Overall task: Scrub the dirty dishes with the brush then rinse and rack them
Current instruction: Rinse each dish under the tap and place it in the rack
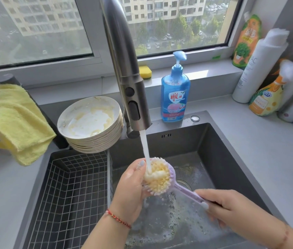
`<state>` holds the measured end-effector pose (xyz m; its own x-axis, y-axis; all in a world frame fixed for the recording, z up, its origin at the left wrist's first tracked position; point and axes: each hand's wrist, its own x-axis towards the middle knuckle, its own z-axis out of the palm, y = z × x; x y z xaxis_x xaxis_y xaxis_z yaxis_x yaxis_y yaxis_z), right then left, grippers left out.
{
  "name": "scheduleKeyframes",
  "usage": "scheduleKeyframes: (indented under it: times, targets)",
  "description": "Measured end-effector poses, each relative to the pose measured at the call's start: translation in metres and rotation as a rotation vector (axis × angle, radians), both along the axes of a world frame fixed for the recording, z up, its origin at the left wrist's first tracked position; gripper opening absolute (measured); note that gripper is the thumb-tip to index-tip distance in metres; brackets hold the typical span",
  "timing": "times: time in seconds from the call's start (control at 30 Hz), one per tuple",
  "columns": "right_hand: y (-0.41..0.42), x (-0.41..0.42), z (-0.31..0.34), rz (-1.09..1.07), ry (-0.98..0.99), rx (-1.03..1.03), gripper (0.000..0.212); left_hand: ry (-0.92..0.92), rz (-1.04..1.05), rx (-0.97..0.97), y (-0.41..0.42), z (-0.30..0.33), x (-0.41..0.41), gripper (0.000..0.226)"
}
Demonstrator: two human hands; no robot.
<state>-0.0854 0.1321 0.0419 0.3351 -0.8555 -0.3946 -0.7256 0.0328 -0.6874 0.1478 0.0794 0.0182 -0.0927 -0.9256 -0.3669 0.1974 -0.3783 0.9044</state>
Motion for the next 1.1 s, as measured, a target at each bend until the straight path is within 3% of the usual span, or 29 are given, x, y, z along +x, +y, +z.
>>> scheduleKeyframes:
  times: [0.3,0.73,0.83,0.93,1.0,1.1]
  targets:
    - [-0.025,0.017,-0.03,-0.159,-0.215,0.082,0.035,-0.07,0.069,-0.154,-0.009,0.012,0.004,0.032]
    - [-0.051,0.06,-0.049,-0.134,-0.336,0.168,0.026,-0.221,0.165,-0.256,0.009,0.02,0.038,0.026]
    - [-0.051,0.064,-0.055,-0.112,-0.278,0.157,0.028,-0.266,0.065,-0.214,0.015,0.012,0.045,0.051]
    - [-0.05,0.066,-0.061,-0.08,-0.131,0.061,0.027,-0.503,-0.034,-0.196,0.014,0.0,0.046,0.077]
    - [-0.047,0.064,-0.064,-0.063,-0.051,-0.026,0.031,-0.586,-0.052,-0.177,0.009,-0.007,0.042,0.073]
    - [-0.043,0.061,-0.062,-0.054,0.075,-0.148,0.038,-0.569,-0.01,-0.149,-0.002,-0.015,0.03,0.049]
